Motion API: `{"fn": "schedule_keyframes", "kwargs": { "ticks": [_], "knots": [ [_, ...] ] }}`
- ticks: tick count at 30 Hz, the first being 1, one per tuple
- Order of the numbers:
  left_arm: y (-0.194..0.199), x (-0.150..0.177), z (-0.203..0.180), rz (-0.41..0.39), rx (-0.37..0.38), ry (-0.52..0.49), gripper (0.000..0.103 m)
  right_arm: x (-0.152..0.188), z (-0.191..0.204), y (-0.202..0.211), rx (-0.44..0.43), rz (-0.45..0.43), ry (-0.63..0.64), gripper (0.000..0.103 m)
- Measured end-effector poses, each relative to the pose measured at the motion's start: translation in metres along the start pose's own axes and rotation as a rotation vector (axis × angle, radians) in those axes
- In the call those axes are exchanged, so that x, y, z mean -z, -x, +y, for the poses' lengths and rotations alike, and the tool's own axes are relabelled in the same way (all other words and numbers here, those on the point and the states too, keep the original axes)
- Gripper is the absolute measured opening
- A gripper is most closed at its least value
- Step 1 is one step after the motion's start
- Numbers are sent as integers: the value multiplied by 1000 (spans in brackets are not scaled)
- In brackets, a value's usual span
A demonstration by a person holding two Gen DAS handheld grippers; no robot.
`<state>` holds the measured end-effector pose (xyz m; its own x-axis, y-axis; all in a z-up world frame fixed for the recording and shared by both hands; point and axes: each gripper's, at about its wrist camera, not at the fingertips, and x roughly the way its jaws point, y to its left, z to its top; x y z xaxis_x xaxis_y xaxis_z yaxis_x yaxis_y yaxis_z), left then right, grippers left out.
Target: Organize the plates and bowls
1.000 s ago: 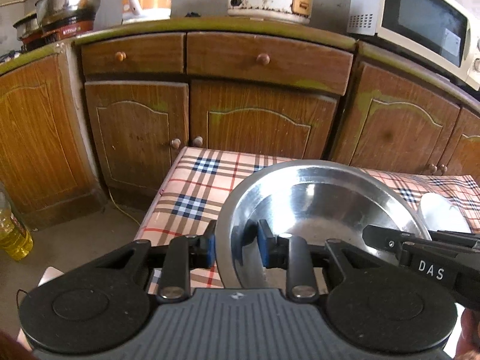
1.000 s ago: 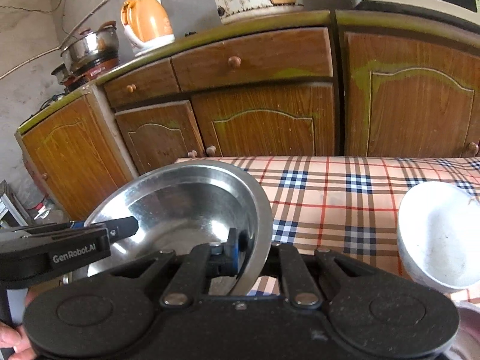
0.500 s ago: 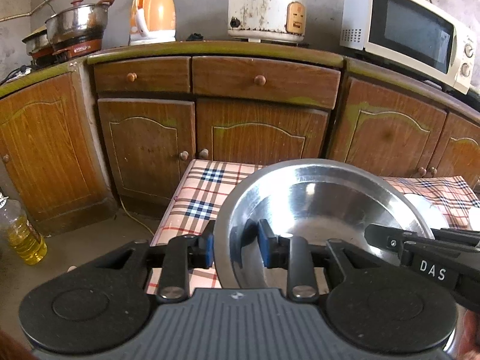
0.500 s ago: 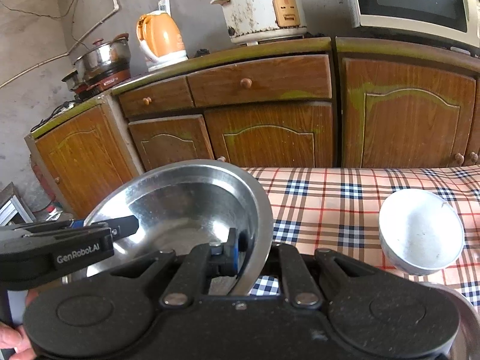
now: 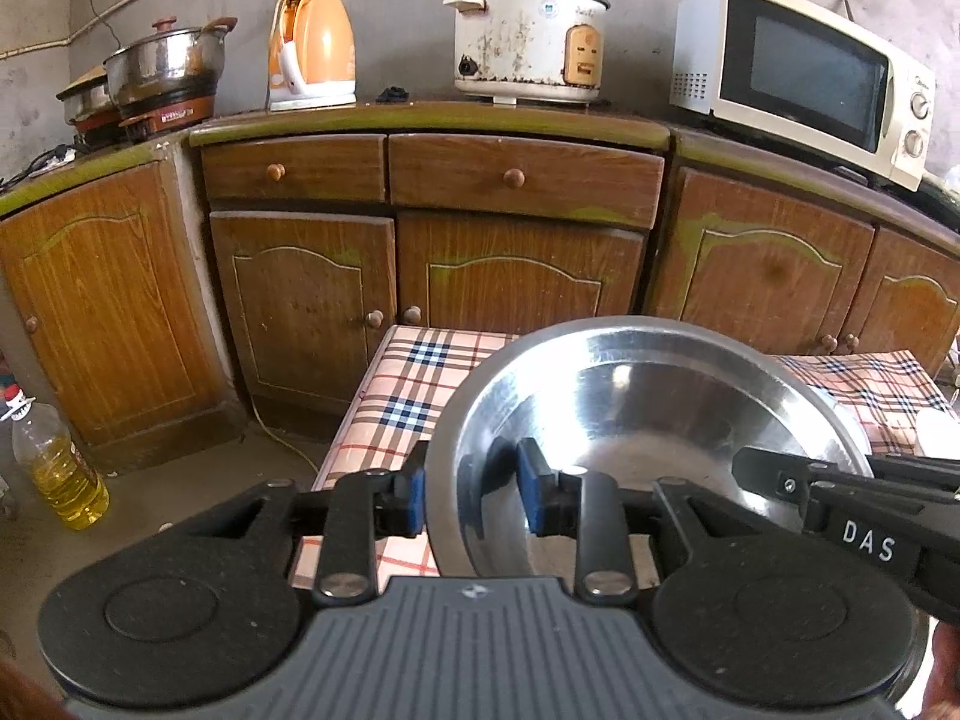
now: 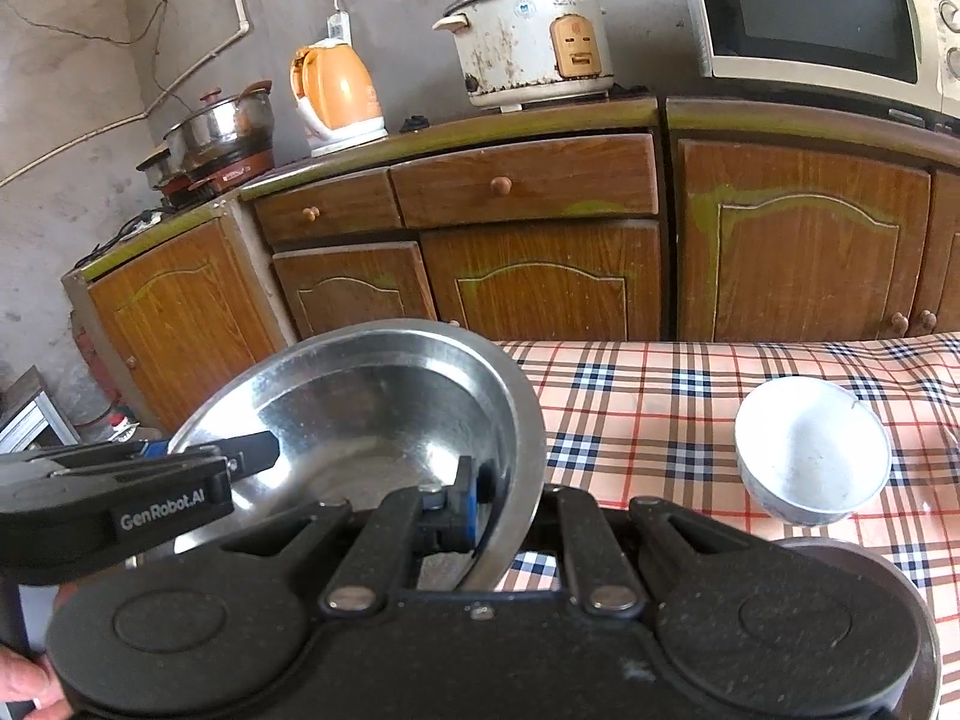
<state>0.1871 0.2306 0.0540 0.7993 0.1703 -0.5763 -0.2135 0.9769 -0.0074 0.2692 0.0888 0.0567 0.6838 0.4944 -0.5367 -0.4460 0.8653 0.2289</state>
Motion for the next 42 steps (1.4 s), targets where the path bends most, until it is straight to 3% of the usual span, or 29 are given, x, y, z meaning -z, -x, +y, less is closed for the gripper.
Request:
{"fn": "schedule_keyframes", "kwargs": {
  "ticks": [42],
  "knots": [
    [60,28,-3,-25,-21,-2,31,28,16,65,-14,-21,13,12]
  ]
}}
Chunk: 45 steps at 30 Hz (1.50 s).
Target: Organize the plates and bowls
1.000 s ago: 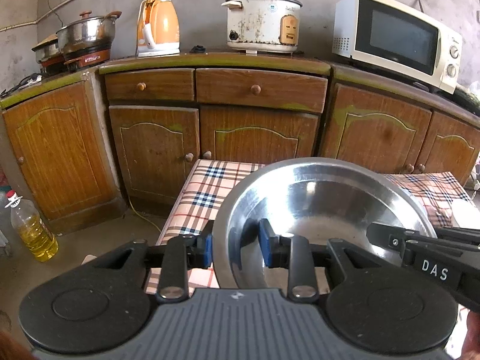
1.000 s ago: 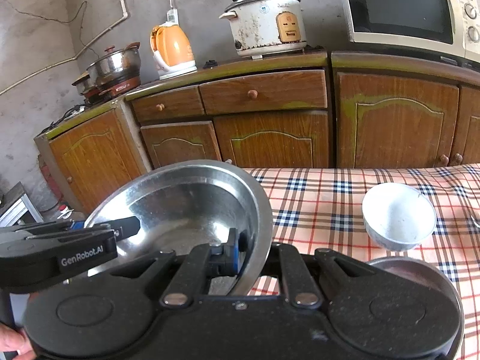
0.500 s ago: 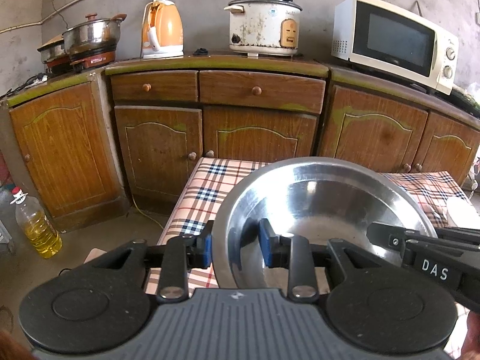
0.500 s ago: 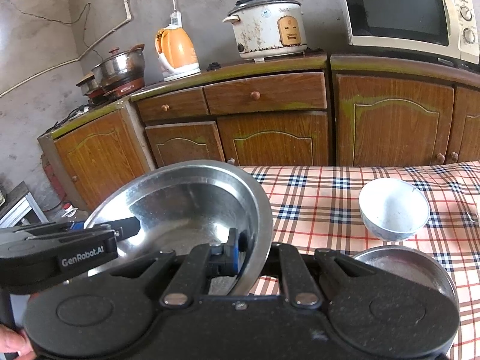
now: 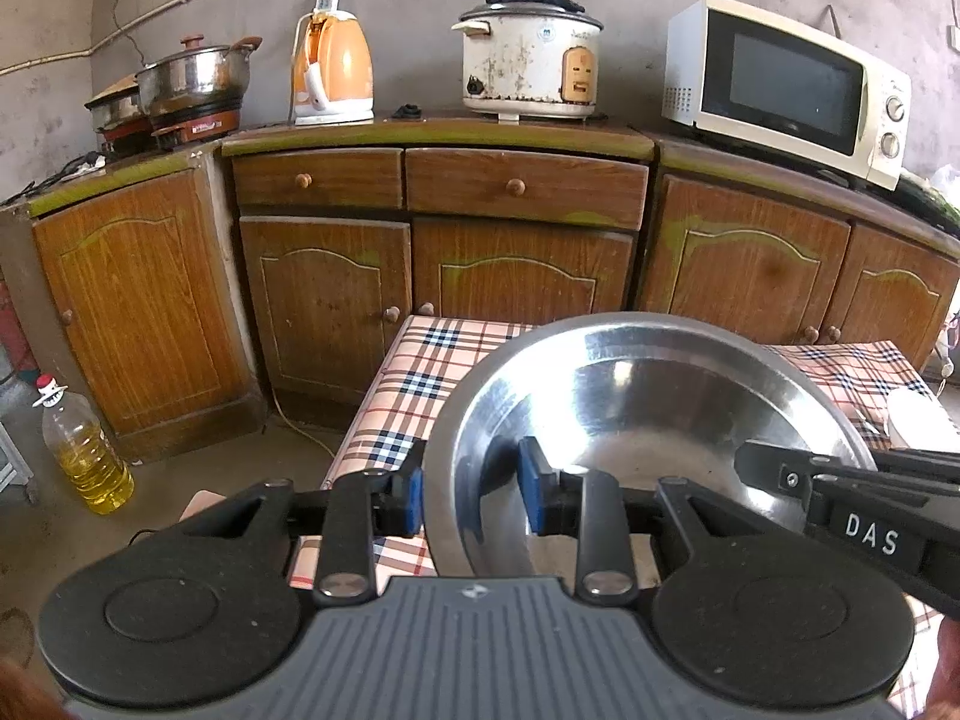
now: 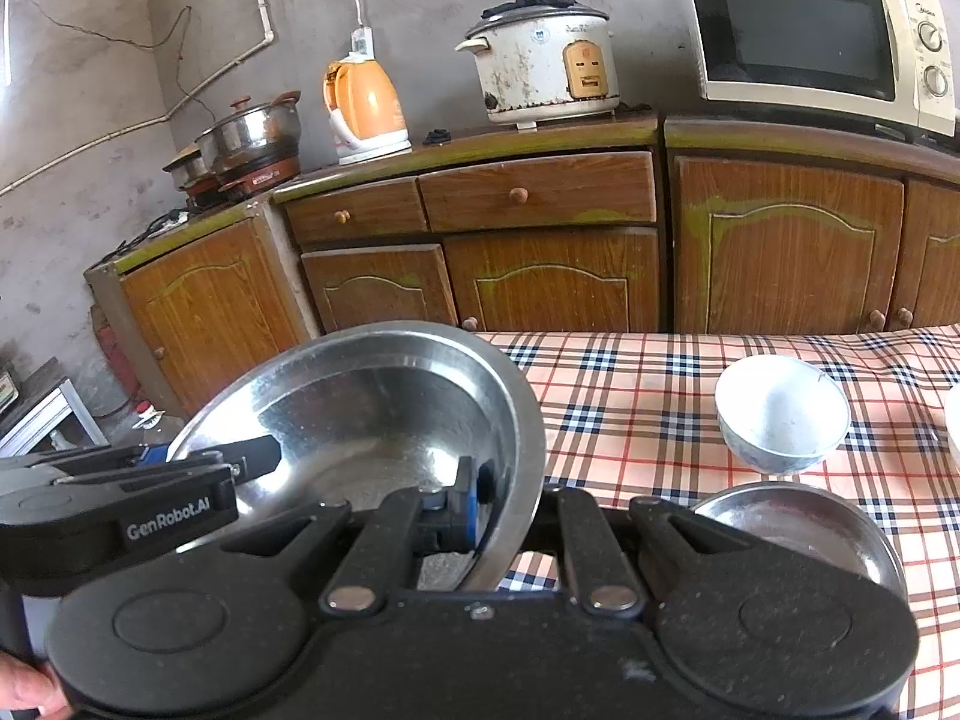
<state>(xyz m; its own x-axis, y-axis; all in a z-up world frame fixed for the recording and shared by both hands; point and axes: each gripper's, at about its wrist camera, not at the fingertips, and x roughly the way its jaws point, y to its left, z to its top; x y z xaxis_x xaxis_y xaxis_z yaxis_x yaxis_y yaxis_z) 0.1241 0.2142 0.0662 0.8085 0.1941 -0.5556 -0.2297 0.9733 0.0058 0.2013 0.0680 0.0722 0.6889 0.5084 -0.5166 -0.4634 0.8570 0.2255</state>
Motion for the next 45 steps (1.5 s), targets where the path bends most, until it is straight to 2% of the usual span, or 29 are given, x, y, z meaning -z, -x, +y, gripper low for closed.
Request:
{"fn": "schedule_keyframes", "kwargs": {
  "ticks": [17,45],
  "knots": [
    [16,8,0,-3,-8,-3,31,12,3,19,-8,1,-1,12],
    [49,32,-22,-21,1,-30,32,35,-5,68,5,-24,-18,11]
  ]
}}
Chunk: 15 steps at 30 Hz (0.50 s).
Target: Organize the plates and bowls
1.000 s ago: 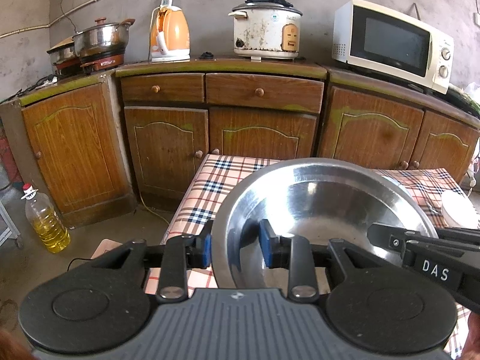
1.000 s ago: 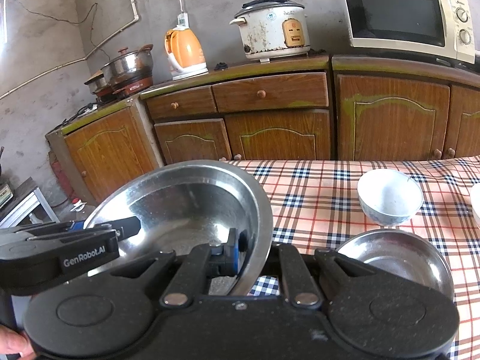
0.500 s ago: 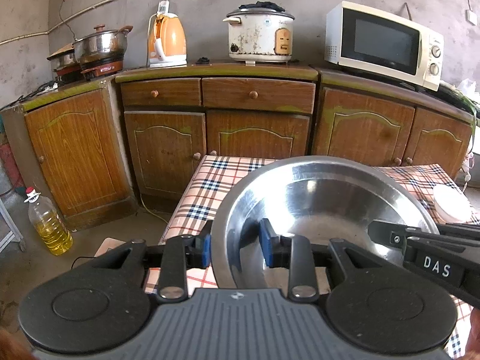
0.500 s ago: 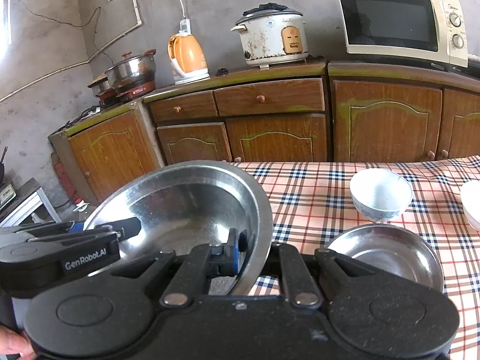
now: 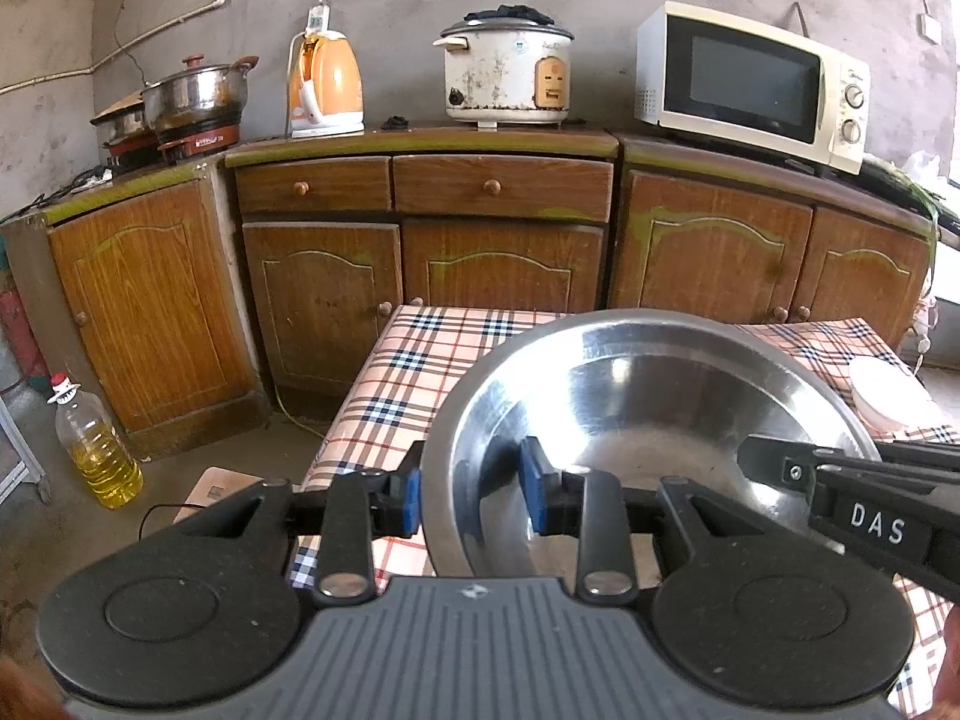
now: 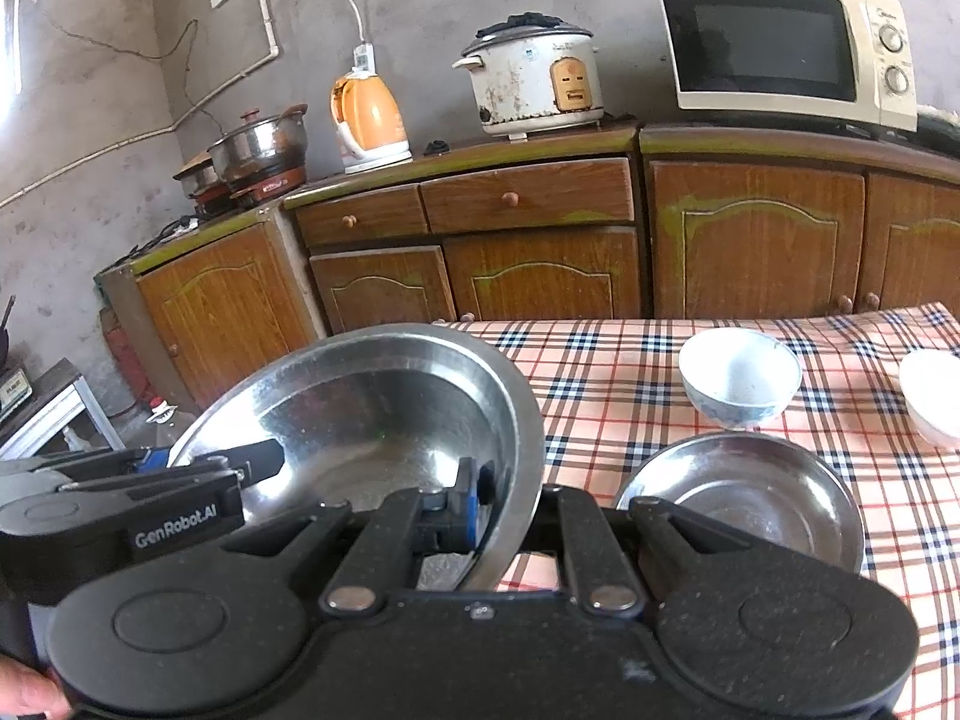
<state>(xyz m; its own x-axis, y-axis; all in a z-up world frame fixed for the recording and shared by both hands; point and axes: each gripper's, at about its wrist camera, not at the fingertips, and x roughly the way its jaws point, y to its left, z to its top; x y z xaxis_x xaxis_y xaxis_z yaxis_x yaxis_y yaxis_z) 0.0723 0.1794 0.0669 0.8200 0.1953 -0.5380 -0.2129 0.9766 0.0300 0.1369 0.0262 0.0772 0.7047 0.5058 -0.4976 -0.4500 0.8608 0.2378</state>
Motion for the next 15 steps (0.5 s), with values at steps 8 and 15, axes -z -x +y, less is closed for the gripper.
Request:
{"fn": "schedule_keyframes", "kwargs": {
  "ticks": [8,15],
  "knots": [
    [6,8,-5,-1,7,0,32,9,-1,11,19,0,11,11],
    [8,15,-6,7,12,10,33,14,-2,16,25,7,18,11]
  ]
}}
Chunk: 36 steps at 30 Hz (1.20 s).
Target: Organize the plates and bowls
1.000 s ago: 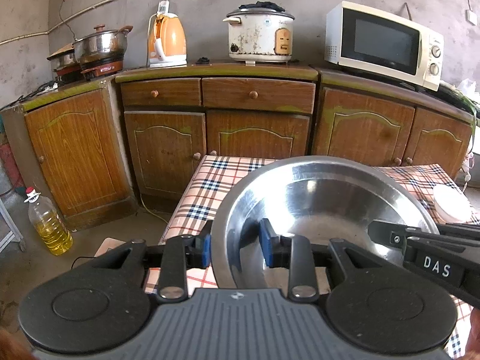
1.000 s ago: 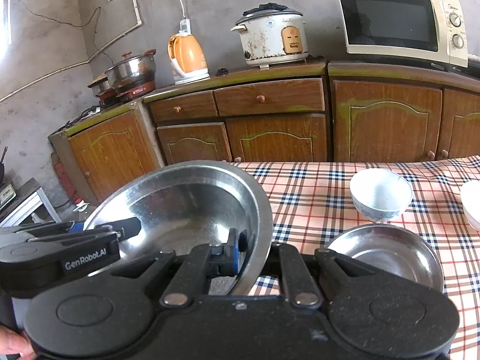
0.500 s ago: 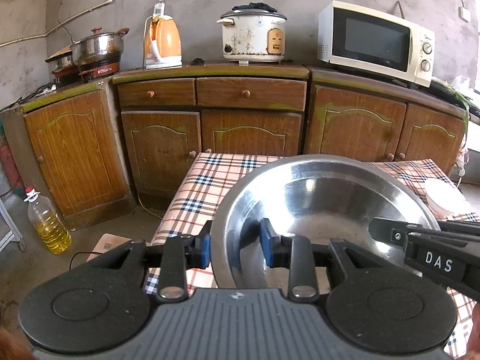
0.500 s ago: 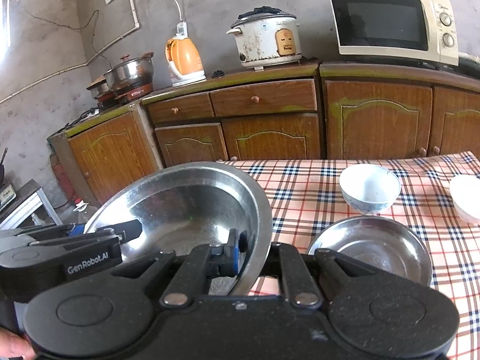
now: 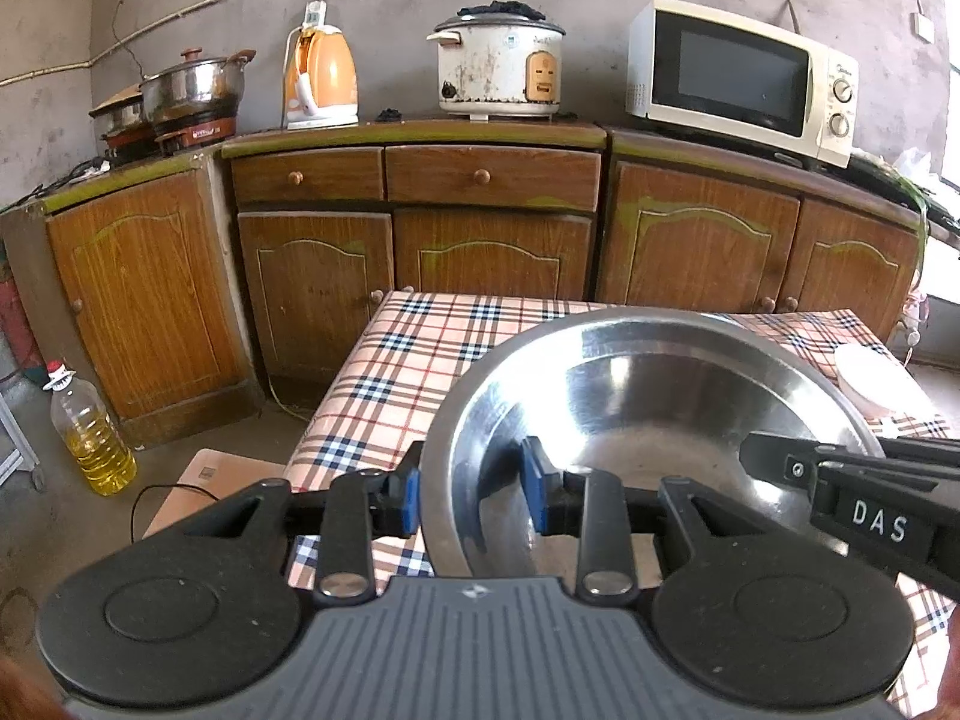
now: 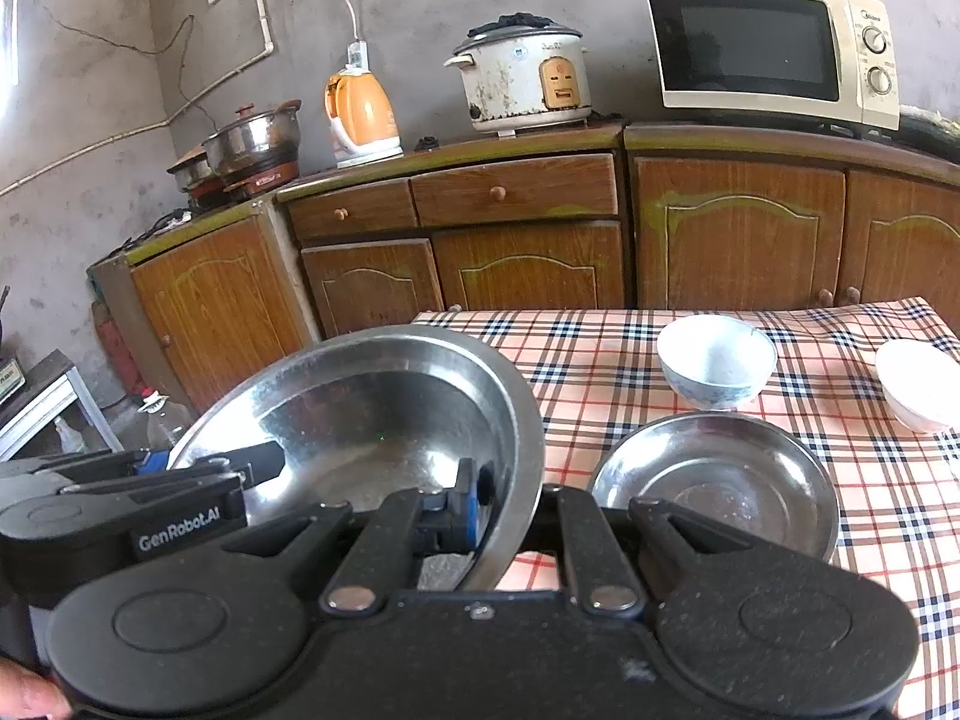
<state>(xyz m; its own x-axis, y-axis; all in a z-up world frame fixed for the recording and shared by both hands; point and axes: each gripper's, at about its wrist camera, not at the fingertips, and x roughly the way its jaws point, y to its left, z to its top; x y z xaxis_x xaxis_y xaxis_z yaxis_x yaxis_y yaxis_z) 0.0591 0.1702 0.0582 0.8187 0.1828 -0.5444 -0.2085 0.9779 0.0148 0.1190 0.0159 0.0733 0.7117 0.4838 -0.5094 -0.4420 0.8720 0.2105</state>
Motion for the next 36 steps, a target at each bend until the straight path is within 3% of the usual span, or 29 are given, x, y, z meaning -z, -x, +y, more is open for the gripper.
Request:
{"fn": "schedule_keyframes", "kwargs": {
  "ticks": [36],
  "knots": [
    [18,30,-38,17,39,-9,36,38,-31,42,47,-6,-1,12]
  ]
}}
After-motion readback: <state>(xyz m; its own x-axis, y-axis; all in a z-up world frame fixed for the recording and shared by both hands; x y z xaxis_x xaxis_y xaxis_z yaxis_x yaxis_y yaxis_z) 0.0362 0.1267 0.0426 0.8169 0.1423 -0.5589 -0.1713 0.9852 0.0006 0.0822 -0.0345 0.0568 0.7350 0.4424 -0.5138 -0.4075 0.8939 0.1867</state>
